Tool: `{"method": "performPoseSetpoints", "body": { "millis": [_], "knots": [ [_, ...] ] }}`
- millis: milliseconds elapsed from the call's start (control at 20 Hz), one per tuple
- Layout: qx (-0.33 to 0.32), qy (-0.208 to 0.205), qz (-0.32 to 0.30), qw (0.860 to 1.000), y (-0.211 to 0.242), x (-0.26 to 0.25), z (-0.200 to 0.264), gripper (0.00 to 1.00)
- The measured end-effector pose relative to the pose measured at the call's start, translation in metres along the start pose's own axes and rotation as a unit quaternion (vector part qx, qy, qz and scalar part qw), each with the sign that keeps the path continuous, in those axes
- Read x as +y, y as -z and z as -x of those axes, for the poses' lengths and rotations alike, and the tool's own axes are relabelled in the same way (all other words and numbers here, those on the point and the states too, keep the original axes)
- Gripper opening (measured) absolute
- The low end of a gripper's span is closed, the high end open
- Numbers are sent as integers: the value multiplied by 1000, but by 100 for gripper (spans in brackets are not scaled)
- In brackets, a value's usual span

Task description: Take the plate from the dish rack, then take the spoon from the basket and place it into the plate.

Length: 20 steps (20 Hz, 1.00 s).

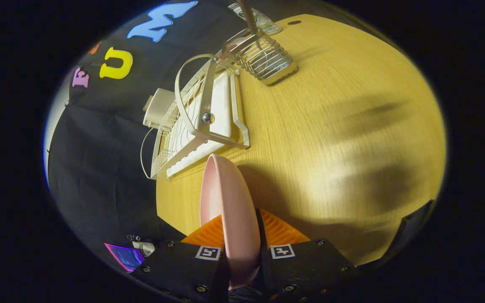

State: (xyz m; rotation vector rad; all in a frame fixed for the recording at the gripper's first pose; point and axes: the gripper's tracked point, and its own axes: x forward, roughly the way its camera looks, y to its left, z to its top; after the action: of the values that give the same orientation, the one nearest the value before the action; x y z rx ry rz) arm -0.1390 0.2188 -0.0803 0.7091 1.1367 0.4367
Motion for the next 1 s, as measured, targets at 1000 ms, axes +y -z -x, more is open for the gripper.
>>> {"method": "performPoseSetpoints", "body": {
  "millis": [1000],
  "knots": [
    [-45, 3, 14, 999, -18, -10, 9, 44]
  ]
}}
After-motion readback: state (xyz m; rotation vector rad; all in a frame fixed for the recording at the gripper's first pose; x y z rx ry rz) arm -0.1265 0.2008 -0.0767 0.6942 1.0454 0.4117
